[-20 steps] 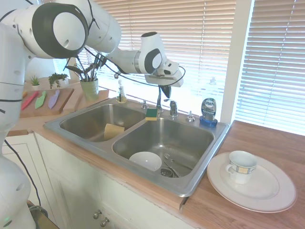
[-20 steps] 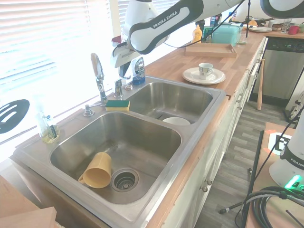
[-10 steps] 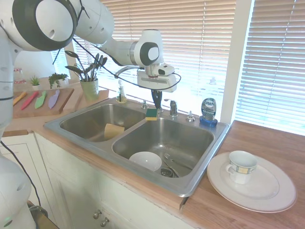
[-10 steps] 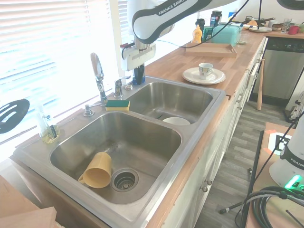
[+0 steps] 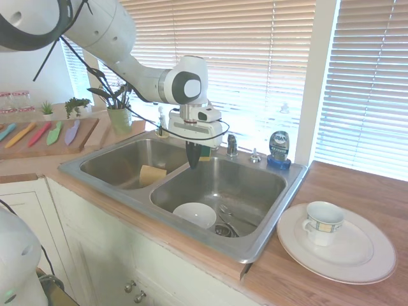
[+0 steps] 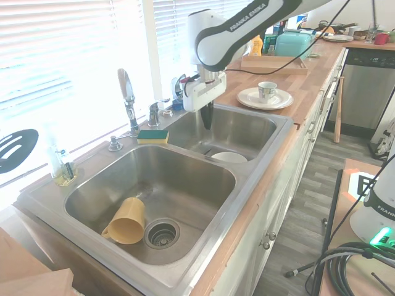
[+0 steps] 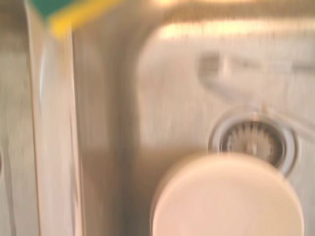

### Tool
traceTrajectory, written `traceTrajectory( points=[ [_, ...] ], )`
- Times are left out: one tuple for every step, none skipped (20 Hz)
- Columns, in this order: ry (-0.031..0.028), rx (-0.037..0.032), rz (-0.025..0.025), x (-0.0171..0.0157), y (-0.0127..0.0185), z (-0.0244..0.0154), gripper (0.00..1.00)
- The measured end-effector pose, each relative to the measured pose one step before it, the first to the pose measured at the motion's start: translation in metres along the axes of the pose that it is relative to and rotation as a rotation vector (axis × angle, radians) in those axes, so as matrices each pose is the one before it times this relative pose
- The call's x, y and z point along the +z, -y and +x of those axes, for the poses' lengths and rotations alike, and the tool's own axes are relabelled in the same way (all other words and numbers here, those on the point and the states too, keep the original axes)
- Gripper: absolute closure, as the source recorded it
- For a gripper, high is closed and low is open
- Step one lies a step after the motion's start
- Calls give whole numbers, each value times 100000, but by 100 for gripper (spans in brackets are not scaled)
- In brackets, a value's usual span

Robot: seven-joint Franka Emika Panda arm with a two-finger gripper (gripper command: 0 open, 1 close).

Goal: Turn off the faucet

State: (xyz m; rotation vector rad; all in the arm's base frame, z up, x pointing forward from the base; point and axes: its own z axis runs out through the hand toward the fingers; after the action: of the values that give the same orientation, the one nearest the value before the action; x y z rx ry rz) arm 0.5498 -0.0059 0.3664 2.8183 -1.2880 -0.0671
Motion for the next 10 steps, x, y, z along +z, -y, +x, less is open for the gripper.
traceTrajectory(
  points=[
    [179,-92,148,26,-909,-953,100],
    [56,-126,256,22,-831,-967,100],
    [60,-143,190,40,-831,-1046,100],
    [-123,-145,305,8,-735,-1021,100],
    [-256,-39,386,-63,-667,-946,100],
    [-125,54,131,-92,-667,-865,100],
    [-140,159,54,-64,-631,-753,0],
    [-294,351,158,-39,-590,-616,0],
    [-301,448,190,-17,-512,-438,0],
    [-170,167,96,30,-446,-346,0]
  ],
)
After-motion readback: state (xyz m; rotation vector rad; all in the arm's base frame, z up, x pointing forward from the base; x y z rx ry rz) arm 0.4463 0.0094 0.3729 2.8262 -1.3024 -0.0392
